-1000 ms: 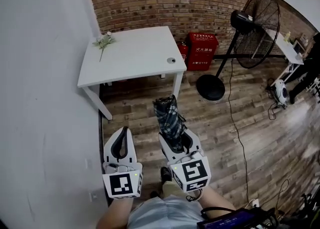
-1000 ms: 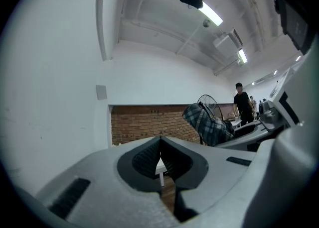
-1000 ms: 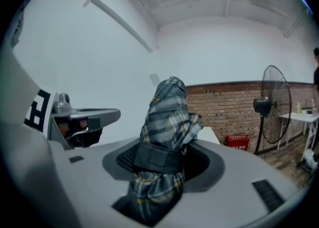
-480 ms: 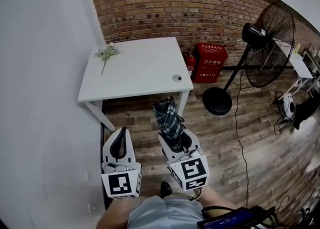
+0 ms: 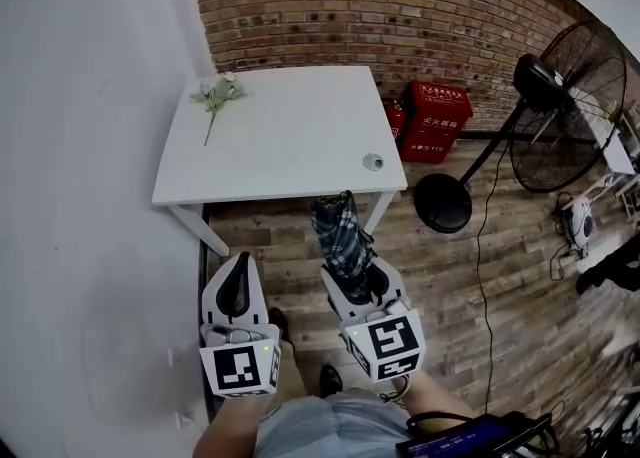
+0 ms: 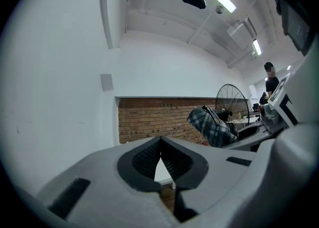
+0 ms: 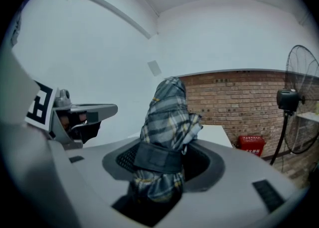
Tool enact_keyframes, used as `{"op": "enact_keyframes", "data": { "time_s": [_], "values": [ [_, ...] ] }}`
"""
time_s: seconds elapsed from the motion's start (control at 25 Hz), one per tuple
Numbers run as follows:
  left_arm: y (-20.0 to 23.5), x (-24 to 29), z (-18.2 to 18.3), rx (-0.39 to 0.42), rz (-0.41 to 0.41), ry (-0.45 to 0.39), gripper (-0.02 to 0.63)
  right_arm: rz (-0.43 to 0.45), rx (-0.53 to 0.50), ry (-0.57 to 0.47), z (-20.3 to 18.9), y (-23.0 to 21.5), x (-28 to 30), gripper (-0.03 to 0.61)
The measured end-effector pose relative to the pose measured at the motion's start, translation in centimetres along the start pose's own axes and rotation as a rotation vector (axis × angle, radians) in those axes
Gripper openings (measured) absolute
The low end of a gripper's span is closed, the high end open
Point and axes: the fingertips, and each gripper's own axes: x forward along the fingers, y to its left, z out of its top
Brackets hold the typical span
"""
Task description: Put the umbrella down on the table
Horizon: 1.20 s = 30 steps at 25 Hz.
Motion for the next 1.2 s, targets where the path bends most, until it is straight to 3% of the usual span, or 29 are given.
{"op": "enact_keyframes", "data": {
  "time_s": [0.32, 0.6, 0.76, 1.2],
  "values": [
    [7.8, 8.6, -2.5, 0.018, -0.011, 0.002, 0.005, -0.021, 0.013, 0.025, 0.2, -0.2, 11.0, 0.224],
    [13.4, 16.4, -3.2, -0.035, -0.074, 0.027, 0.005, -0.061, 0.023, 0.029, 3.4, -0.4, 20.4, 0.224],
    [15.9, 19.7, -3.4, -0.006, -0.094, 0.003, 0.005, -0.094, 0.014, 0.016, 5.5, -1.3, 23.8, 0.224],
    [16.7, 26.3, -4.1, -0.02, -0.143, -0.011, 0.005, -0.14, 0.006, 0.005, 7.9, -5.1, 28.2, 0.224]
  ]
}}
